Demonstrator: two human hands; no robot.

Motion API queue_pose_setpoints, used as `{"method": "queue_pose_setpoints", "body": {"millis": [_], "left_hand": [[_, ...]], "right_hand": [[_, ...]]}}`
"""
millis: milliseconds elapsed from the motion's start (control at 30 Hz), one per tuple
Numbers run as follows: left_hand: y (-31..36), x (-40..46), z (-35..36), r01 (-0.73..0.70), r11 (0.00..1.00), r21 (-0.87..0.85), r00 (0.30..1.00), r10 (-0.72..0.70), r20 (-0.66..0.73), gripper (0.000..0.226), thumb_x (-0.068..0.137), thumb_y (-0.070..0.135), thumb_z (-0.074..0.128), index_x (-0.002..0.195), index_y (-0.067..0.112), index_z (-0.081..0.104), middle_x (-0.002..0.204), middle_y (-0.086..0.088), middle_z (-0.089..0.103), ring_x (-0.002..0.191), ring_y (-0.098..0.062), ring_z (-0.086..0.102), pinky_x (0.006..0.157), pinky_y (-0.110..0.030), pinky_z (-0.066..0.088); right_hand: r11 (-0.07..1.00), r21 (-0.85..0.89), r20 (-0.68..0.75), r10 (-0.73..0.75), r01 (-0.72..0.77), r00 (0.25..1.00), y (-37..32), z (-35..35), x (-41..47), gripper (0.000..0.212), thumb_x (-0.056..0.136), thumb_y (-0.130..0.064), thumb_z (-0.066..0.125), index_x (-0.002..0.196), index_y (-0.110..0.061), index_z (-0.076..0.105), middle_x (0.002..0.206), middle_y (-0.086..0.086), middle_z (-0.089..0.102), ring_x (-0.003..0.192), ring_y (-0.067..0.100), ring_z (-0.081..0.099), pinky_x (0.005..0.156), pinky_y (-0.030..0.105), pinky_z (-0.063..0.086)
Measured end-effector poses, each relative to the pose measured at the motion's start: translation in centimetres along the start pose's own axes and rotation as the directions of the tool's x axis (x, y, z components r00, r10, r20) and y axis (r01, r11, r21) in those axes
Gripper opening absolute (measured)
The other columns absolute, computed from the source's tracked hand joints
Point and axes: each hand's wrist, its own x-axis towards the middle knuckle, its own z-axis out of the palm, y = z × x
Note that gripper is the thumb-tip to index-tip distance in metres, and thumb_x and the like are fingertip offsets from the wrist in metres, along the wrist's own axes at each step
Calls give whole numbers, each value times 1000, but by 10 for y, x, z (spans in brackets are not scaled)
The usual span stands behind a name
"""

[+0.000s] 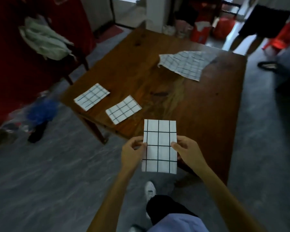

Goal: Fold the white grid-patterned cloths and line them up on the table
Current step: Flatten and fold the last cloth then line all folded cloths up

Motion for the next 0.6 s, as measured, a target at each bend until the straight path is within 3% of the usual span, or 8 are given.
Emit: {"method": "queue_pose_setpoints", "body": {"millis": [100, 200, 367, 500, 600], "left_hand": [[-2, 37, 21, -24, 999, 43, 992, 19, 121, 16, 86, 11, 67, 98, 21, 66, 95, 3, 68, 88, -10, 64, 74, -26, 56], [-4, 80, 42, -28, 991, 130, 979, 0, 205, 16, 85, 12, 68, 99, 20, 66, 98, 1, 69, 91, -12, 65, 78, -33, 57], [-10, 144, 73, 10, 961, 276, 939, -104, 328, 22, 87, 15, 66, 105, 26, 61, 101, 3, 66, 93, -16, 66, 74, -43, 59], [-15, 173, 85, 44, 934, 355, 921, -175, 348, 25, 89, 13, 62, 109, 26, 56, 104, 5, 61, 95, -14, 63, 71, -36, 60], [-21, 185, 87, 47, 905, 423, 924, -200, 325, 30, 91, 14, 60, 119, 19, 56, 107, 2, 60, 95, -16, 62, 68, -30, 58]], "right_hand": [[996, 65, -93, 65, -59, 994, 22, -1, 22, 16, 93, -19, 59, 103, -31, 61, 98, -10, 69, 87, 4, 67, 69, 21, 57], [986, 124, -177, 131, -110, 975, 36, -3, 54, 19, 93, -18, 59, 111, -23, 60, 96, -17, 62, 85, -5, 62, 63, 12, 49], [961, 173, -279, 257, -215, 925, 60, -2, 106, 30, 92, -25, 59, 121, -18, 58, 102, -9, 61, 90, 1, 60, 65, 16, 48], [950, 94, -283, 314, -299, 906, 67, -1, 138, 30, 93, -24, 58, 123, -18, 56, 108, -3, 63, 95, 9, 61, 74, 25, 53], [917, -73, -313, 352, -392, 882, 72, 3, 150, 37, 94, -25, 58, 129, -17, 53, 117, 2, 63, 97, 10, 59, 80, 30, 54]]}}
